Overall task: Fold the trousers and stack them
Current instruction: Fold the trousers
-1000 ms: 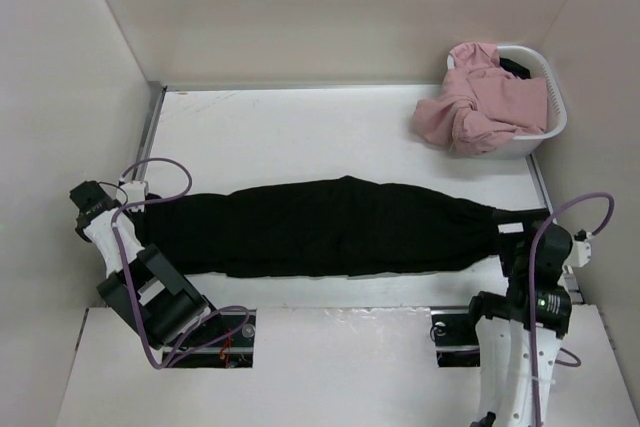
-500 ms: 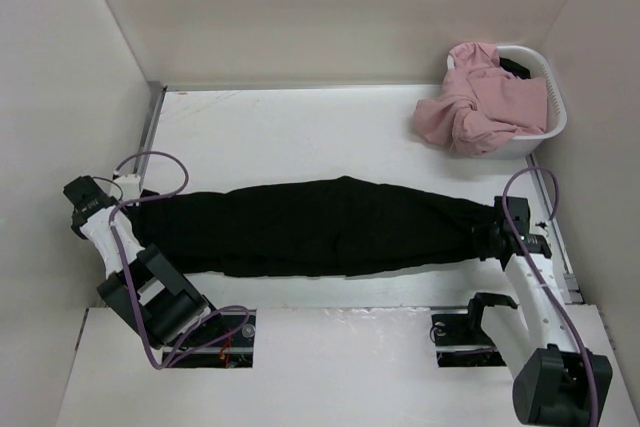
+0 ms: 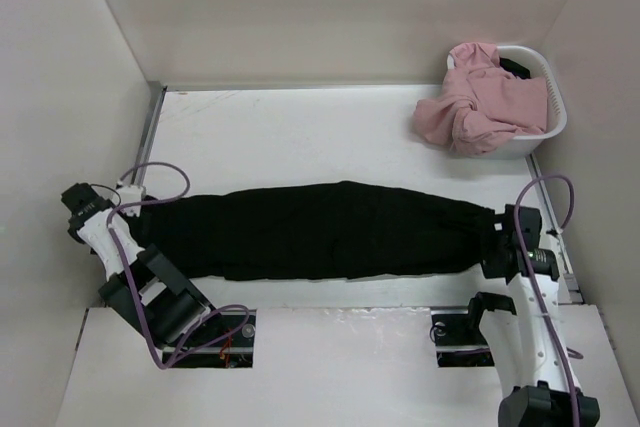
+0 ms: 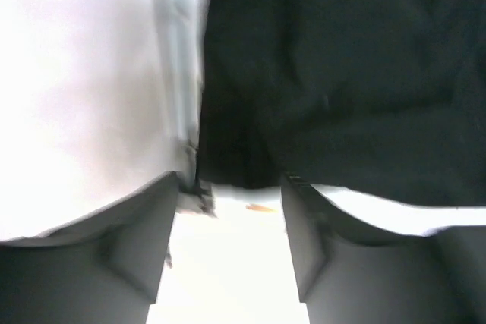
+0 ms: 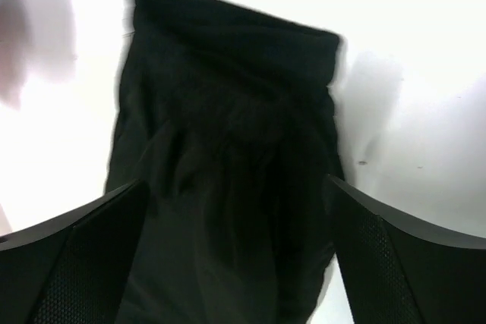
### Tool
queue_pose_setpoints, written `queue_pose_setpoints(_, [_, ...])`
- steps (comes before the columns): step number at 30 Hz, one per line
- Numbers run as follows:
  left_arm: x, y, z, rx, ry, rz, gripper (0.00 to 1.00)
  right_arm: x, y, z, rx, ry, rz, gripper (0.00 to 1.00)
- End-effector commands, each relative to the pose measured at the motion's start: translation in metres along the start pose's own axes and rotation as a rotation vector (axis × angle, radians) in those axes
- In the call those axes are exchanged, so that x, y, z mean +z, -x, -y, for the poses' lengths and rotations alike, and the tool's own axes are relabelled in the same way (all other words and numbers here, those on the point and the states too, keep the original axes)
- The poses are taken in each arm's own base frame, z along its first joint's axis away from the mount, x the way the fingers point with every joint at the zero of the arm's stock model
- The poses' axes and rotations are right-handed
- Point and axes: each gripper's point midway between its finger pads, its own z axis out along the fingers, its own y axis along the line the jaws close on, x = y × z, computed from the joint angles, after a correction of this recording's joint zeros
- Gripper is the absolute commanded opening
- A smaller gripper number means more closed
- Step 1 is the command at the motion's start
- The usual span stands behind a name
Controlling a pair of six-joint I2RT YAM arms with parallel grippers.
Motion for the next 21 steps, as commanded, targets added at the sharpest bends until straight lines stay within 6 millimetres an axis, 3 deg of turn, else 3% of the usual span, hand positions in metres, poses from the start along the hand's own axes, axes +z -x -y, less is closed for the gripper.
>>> queue_pose_setpoints(1, [0.001, -0.023, -0.008, 0.089, 0.05, -0.081, 0.6, 0.009, -0.009, 0.015, 0.02, -0.057, -0.034, 1.0])
queue_pose_setpoints(2, [-0.002, -0.019, -0.022, 0.078, 0.096, -0.061, 0.62, 0.011, -0.012, 0.016, 0.025, -0.065, -0.041, 1.0])
queue_pose_setpoints(5, [-0.015, 0.021, -0.05, 0.022, 0.174, 0.062, 0.66, 0.024, -0.014, 0.011, 0.042, -0.058, -0.038, 1.0])
queue_pose_setpoints(8, [-0.019, 0.084, -0.043, 0.014, 0.118, 0.23, 0.71, 0.039, -0.023, 0.014, 0.035, -0.091, -0.062, 1.0])
queue_pose_setpoints(10, [-0.008, 0.11, -0.026, 0.02, 0.044, 0.264, 0.71, 0.05, -0.029, 0.02, 0.027, -0.118, -0.071, 1.0])
queue_pose_setpoints(12, [0.018, 0.116, -0.006, 0.057, -0.028, 0.213, 0.69, 0.057, -0.027, 0.017, 0.017, -0.103, -0.057, 1.0])
queue_pose_setpoints(15, [0.057, 0.109, 0.011, 0.085, -0.076, 0.108, 0.67, 0.064, -0.026, 0.017, 0.02, -0.089, -0.059, 1.0])
queue_pose_setpoints(19, [0.095, 0.1, 0.013, 0.08, -0.073, 0.011, 0.61, 0.071, -0.025, 0.01, 0.028, -0.036, -0.07, 0.7])
queue_pose_setpoints(21, [0.107, 0.096, 0.005, 0.081, -0.04, -0.026, 0.49, 0.074, -0.024, 0.006, 0.04, -0.002, -0.066, 0.47])
